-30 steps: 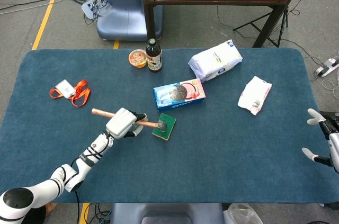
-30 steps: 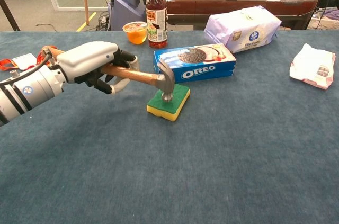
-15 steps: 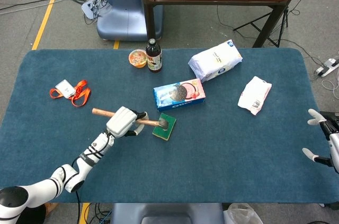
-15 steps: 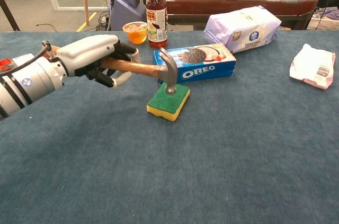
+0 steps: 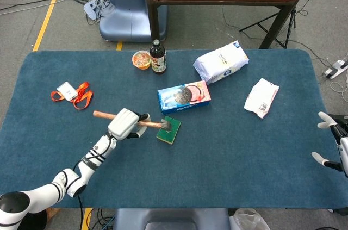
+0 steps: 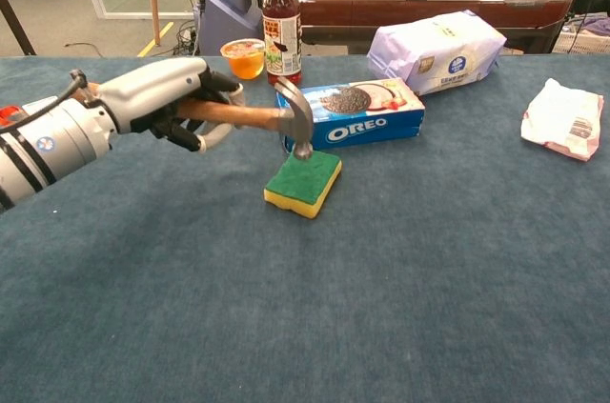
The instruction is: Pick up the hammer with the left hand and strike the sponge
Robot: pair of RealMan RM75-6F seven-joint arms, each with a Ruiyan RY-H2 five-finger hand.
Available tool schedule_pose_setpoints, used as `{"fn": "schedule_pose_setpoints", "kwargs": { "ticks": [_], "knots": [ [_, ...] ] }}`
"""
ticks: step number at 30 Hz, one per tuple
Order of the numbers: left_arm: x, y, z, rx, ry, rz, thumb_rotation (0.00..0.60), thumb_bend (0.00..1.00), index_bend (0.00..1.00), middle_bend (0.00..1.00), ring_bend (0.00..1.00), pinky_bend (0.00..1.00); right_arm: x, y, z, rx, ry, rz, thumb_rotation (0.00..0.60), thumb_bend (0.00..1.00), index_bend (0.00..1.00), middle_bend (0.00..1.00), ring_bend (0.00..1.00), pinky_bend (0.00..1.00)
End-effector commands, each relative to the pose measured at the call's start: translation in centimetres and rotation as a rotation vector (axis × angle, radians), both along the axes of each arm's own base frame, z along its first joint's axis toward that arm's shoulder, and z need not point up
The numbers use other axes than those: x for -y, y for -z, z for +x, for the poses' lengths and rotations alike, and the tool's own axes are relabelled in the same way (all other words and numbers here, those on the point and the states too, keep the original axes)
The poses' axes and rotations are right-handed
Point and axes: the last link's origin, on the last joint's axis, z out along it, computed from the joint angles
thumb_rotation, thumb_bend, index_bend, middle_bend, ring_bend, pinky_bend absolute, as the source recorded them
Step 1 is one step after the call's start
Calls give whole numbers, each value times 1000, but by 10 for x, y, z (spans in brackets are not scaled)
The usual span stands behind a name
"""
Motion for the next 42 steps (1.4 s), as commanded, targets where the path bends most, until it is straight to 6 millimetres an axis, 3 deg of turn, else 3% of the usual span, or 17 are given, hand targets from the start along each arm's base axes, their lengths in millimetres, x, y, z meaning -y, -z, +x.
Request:
{"fn": "schedule_pose_setpoints", "kwargs": {
  "ticks": [1,8,18,20,23,25,28,30,33,38,42],
  "knots": [
    [-3,-18,-4,32,-20,33,600,522,745,811,705,960,1,1,0,1,-2,3,600,99,159,335,183,197],
    [-8,-36,-33,-25,-87,73,600,521,745,810,701,959,4,2,2,1,-10,8,600,99,158,336,183,197],
    [-12,-28,-66,-172,-195,63,598,513,690,759,663,957,6,5,6,-1,-20,18,600,99,159,336,183,197],
    [-12,-29,-68,-184,-214,64,561,508,644,705,634,937,6,4,6,-1,-18,17,600,99,159,335,182,197],
    [-10,-32,-70,-184,-263,38,479,476,466,533,480,762,6,5,5,1,-16,17,600,99,159,336,183,197],
    [-9,-35,-70,-193,-290,22,431,445,301,349,305,544,6,5,5,2,-16,17,600,99,159,336,183,197],
    [-5,-40,-67,-202,-314,9,409,408,122,159,126,331,6,5,4,4,-18,16,600,99,158,336,183,197],
    [-1,-44,-65,-198,-325,9,407,385,49,94,65,269,6,5,4,4,-19,15,600,100,159,336,183,197],
    [5,-51,-64,-196,-340,12,410,365,2,48,26,225,6,4,4,3,-20,10,600,99,158,336,183,197],
    [18,-73,-72,-159,-399,62,599,357,0,44,24,222,4,3,2,1,-9,10,600,99,158,336,183,197],
    [33,-95,-84,-120,-463,128,600,357,39,44,32,222,3,5,0,-3,1,25,600,100,158,336,183,197]
  ]
}}
